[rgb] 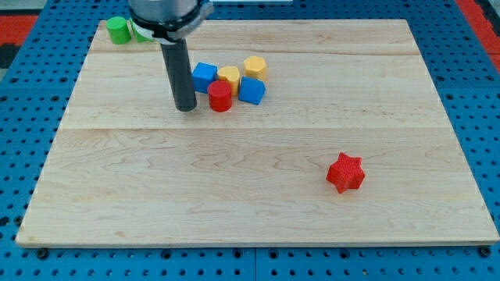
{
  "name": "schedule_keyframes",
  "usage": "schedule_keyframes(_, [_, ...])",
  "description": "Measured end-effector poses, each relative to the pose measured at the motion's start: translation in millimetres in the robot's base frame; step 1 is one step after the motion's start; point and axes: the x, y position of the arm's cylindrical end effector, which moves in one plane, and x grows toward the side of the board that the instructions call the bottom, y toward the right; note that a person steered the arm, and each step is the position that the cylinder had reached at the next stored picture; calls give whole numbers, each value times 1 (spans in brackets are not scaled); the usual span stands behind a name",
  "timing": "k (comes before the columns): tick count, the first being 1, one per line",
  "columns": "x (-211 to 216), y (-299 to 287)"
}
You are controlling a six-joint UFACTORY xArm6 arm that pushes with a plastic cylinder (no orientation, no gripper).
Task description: Separate the red circle from the blocks
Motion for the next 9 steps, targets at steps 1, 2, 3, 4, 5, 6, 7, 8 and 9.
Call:
schedule_keyframes(1, [15,7])
schedule_keyframes(2, [50,24])
schedule_keyframes(3, [-2,88])
schedule_keyframes(4, [-15,79])
schedule_keyframes(5, [-22,42])
schedule_keyframes(6, [-22,-27])
schedule_keyframes(7, [-42,-47])
schedule_keyframes(8, [-89,-45])
schedule_keyframes(9, [-112,-45])
